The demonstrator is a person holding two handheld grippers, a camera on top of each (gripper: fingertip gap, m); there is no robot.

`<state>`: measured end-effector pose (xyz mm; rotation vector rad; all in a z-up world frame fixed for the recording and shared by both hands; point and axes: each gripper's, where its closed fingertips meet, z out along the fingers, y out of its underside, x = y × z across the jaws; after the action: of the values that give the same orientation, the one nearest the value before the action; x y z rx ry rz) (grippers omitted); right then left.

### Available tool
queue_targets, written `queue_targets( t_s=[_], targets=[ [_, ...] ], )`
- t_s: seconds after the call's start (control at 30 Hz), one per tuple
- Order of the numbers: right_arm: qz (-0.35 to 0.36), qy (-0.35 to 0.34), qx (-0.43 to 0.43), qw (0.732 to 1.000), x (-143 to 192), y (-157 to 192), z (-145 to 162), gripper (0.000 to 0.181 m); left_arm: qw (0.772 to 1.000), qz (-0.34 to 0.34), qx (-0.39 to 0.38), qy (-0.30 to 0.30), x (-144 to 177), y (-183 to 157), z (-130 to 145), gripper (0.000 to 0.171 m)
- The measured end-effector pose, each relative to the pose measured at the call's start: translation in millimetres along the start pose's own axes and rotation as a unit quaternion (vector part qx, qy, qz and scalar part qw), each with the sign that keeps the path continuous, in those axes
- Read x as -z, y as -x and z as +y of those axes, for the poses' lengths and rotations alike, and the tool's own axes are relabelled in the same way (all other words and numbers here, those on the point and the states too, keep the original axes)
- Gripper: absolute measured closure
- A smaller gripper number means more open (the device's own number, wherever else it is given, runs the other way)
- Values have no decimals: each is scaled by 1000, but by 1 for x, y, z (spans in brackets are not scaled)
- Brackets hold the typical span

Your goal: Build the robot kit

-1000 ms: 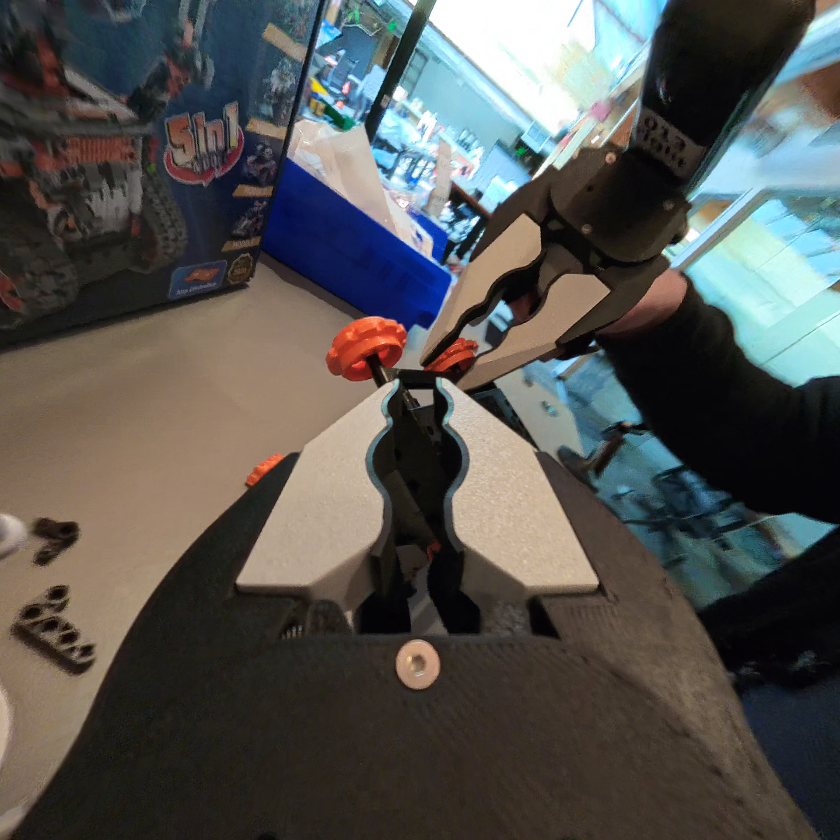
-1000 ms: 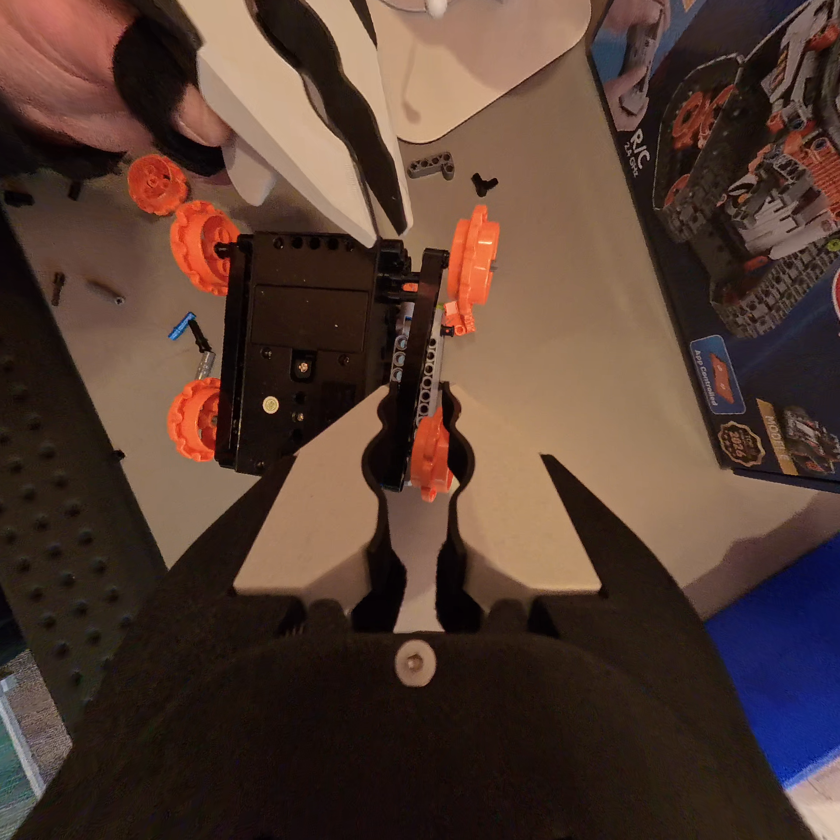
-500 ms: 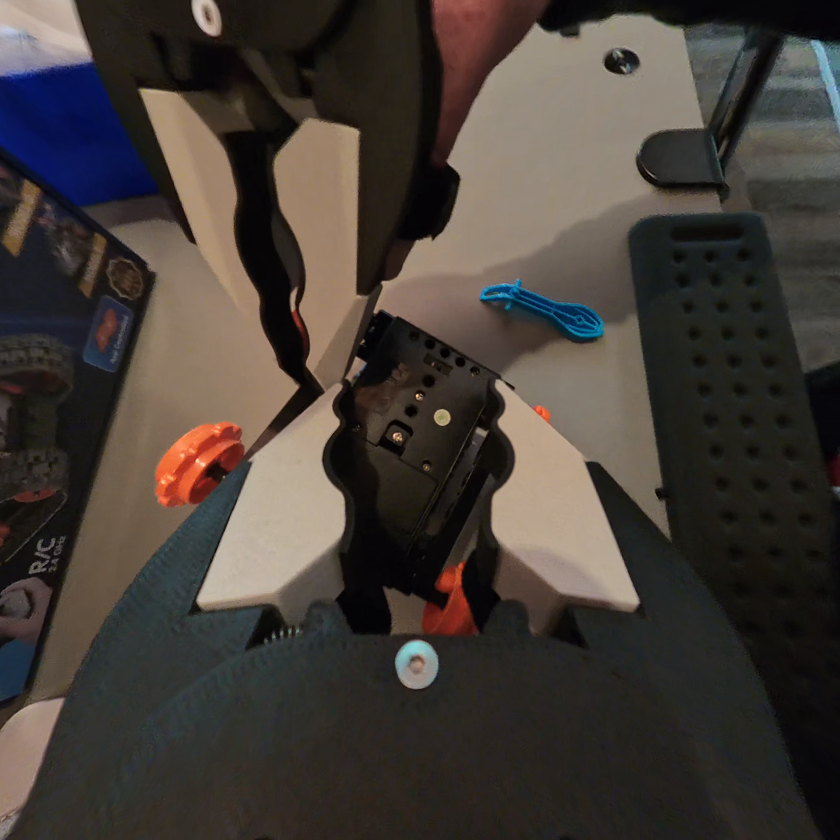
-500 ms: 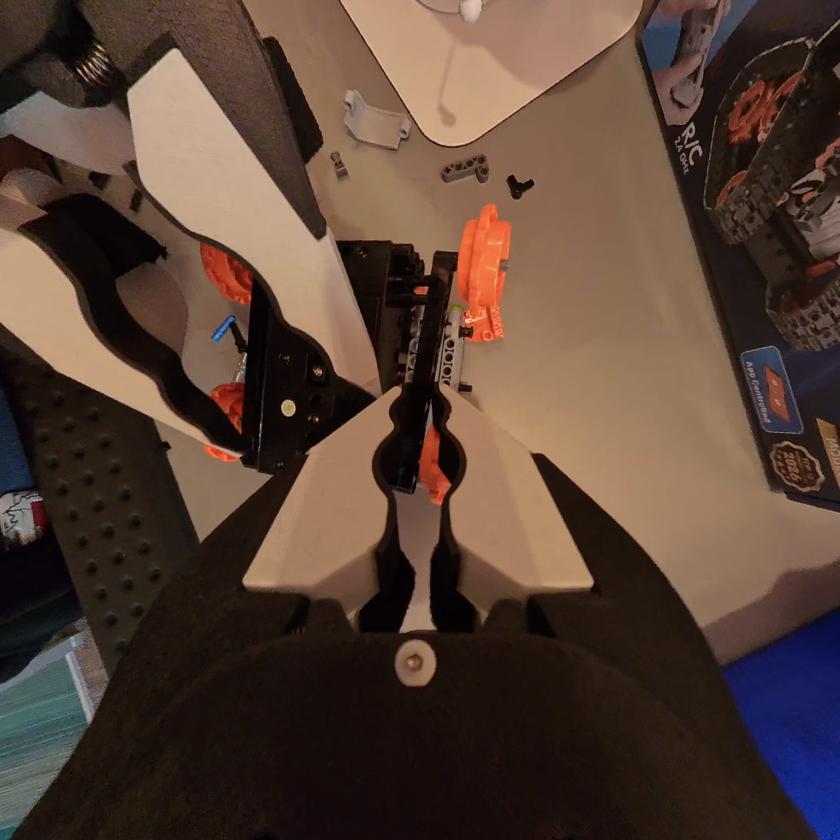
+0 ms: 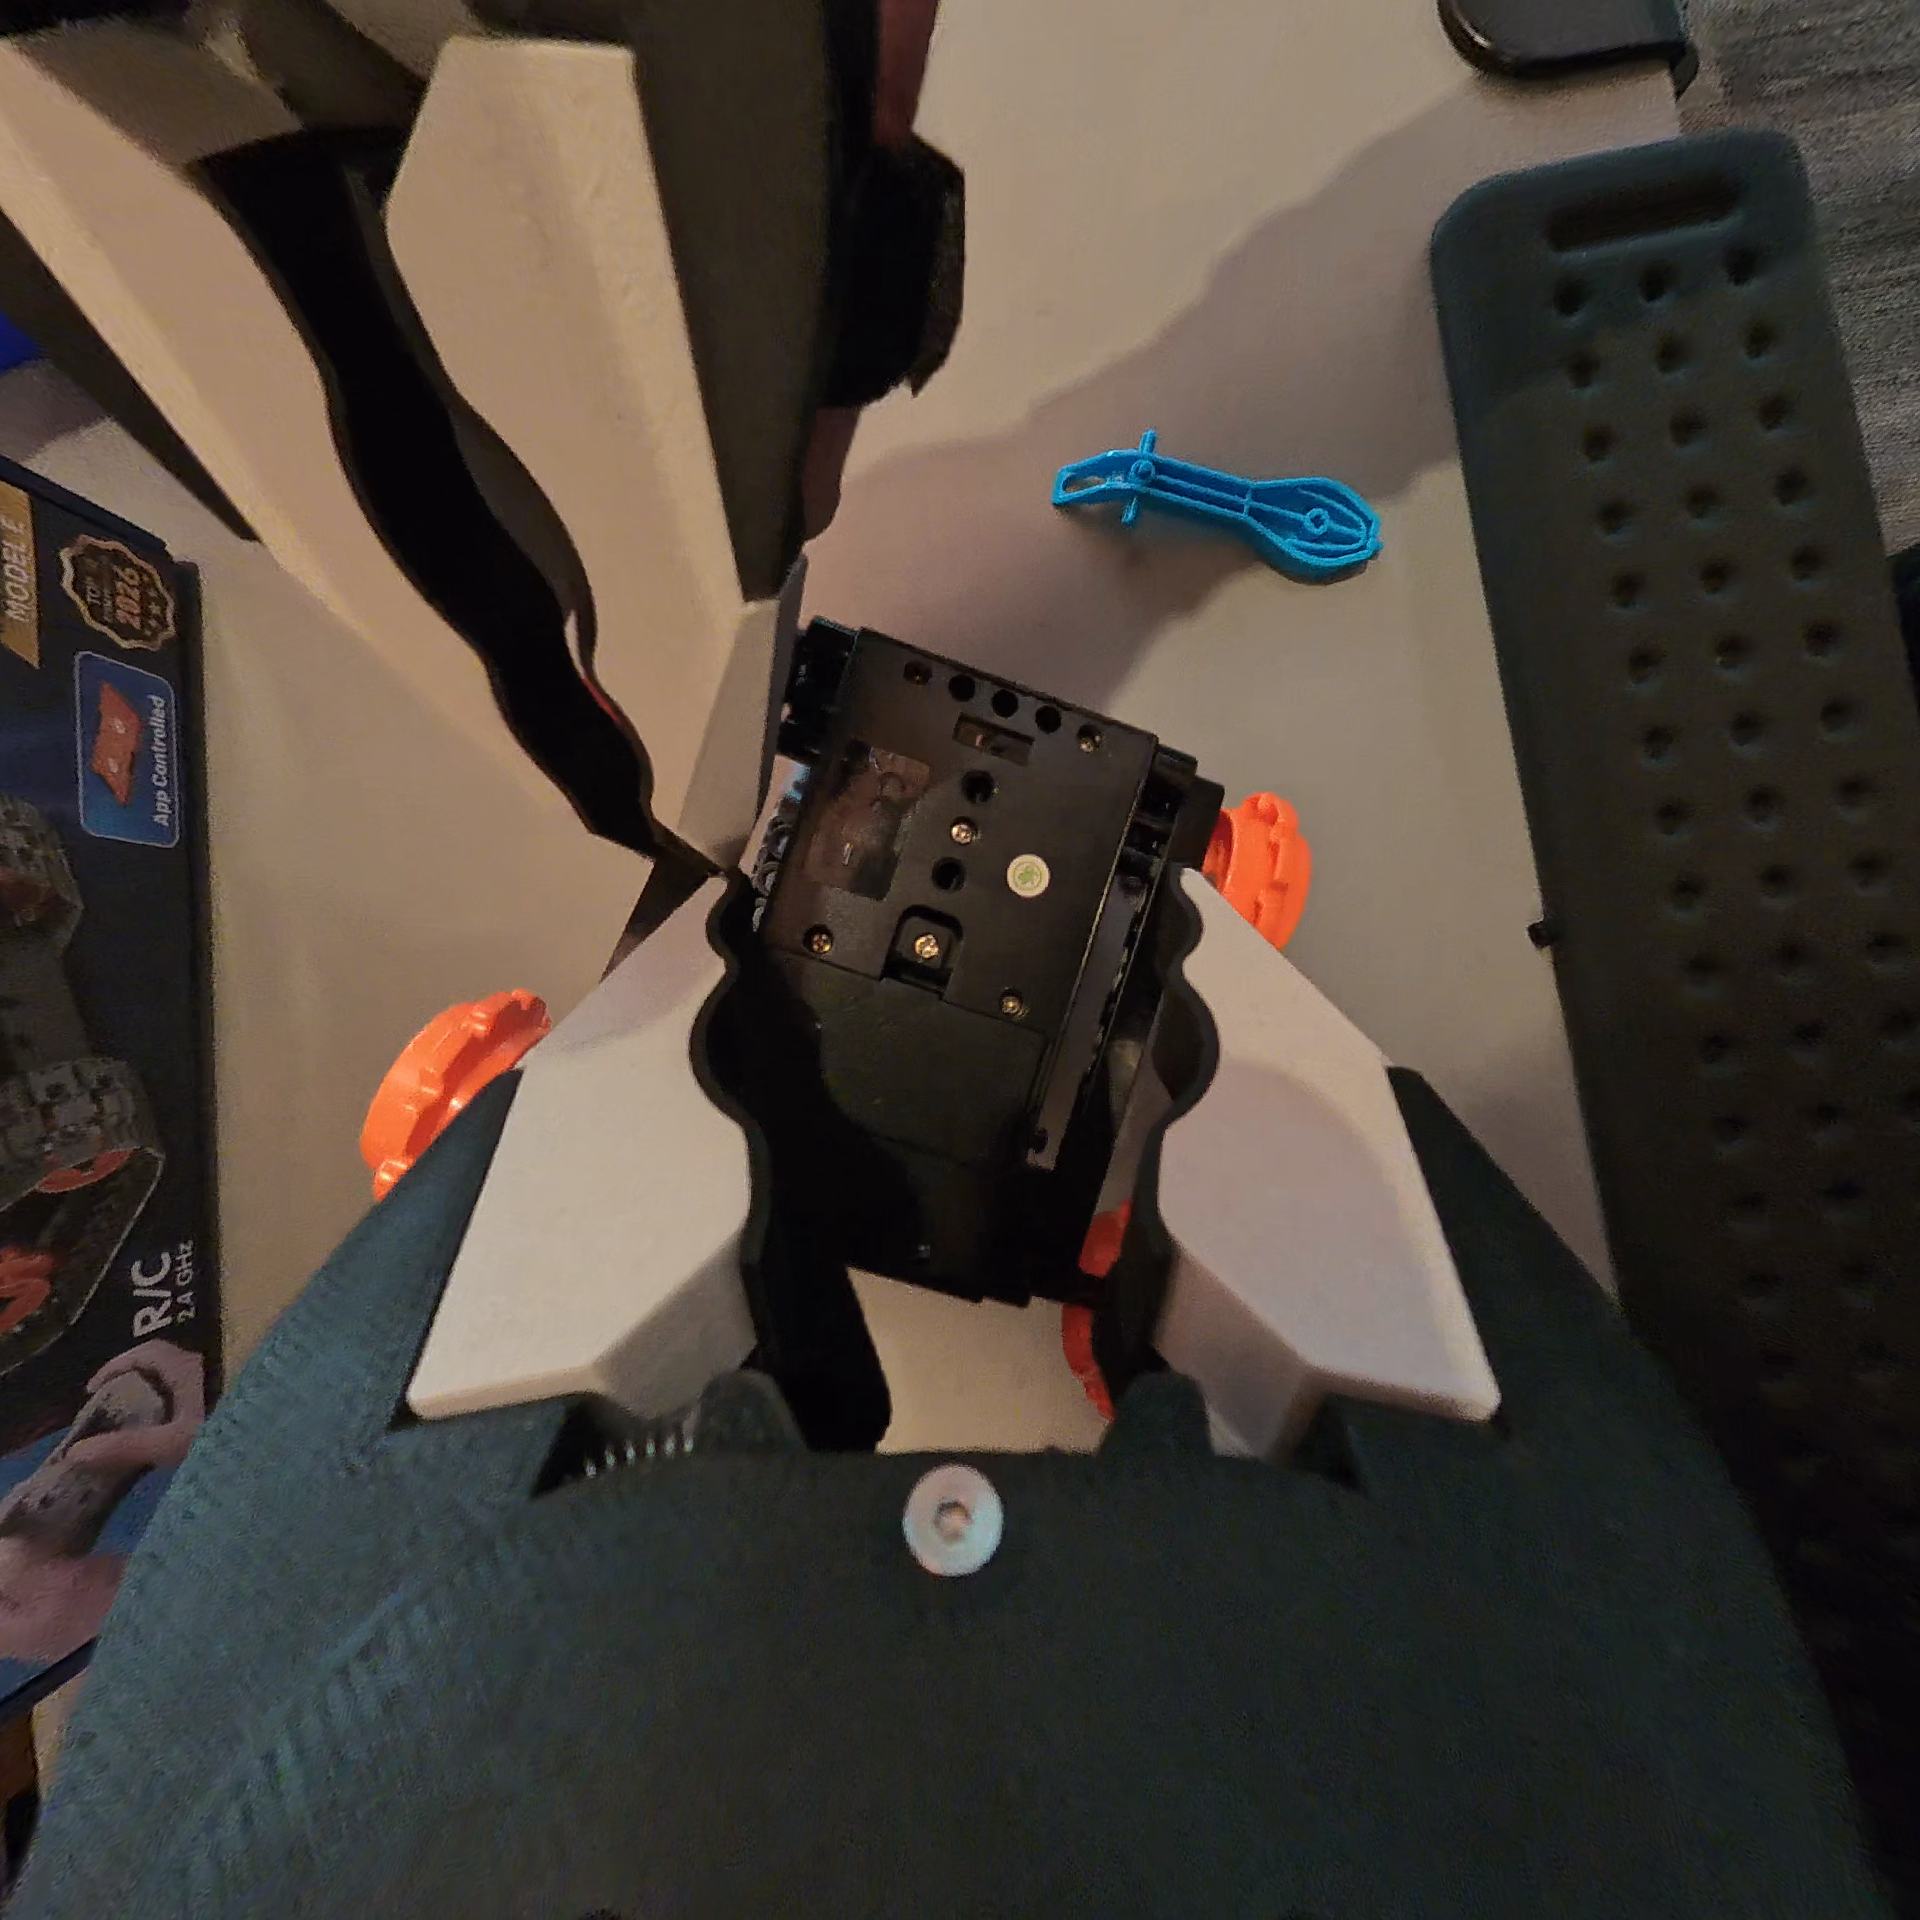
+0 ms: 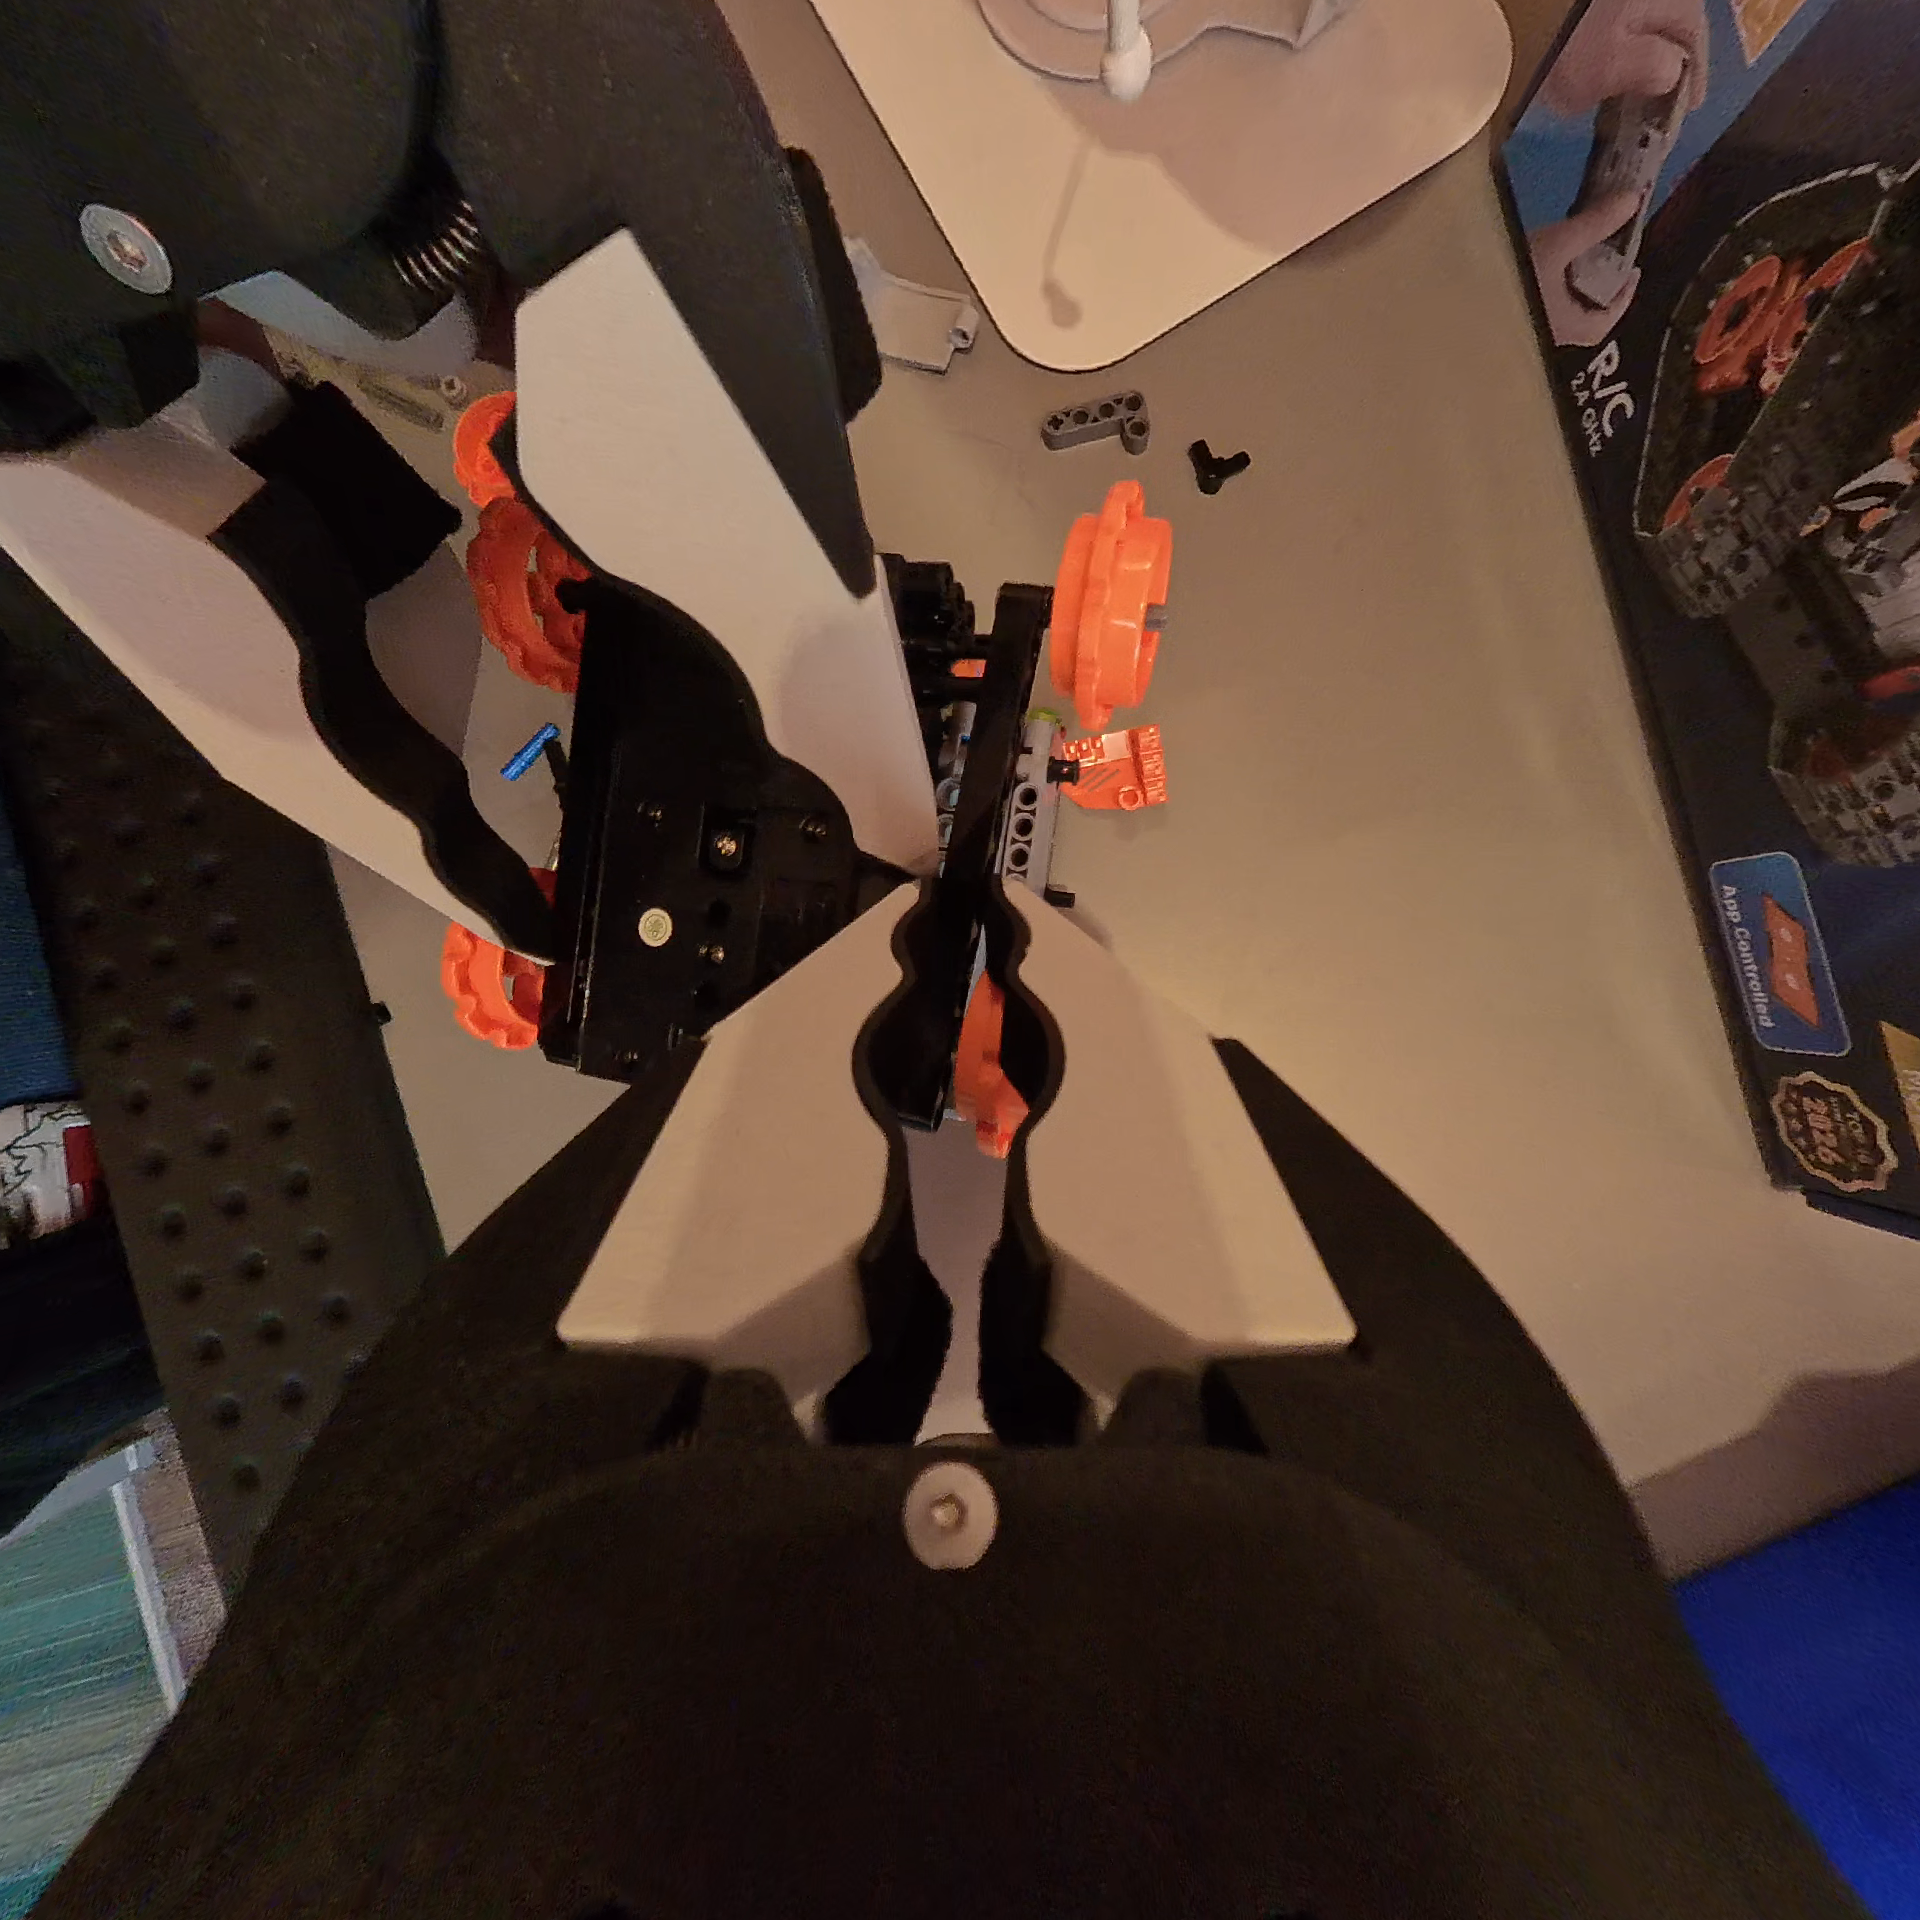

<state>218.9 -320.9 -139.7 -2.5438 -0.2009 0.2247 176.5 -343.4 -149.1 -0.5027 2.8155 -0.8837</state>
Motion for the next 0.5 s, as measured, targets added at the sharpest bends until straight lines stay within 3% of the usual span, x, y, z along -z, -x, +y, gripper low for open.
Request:
queue_targets(
  t_s=[0.13, 0.5],
  targets=[
    [13, 2, 50, 999, 0, 3, 1, 178, 1000, -13, -14, -6, 0, 1, 0, 106],
    [-25, 45, 154, 987, -3, 2, -2, 178, 999, -26, -15, -34, 0, 3, 2, 108]
  ],
)
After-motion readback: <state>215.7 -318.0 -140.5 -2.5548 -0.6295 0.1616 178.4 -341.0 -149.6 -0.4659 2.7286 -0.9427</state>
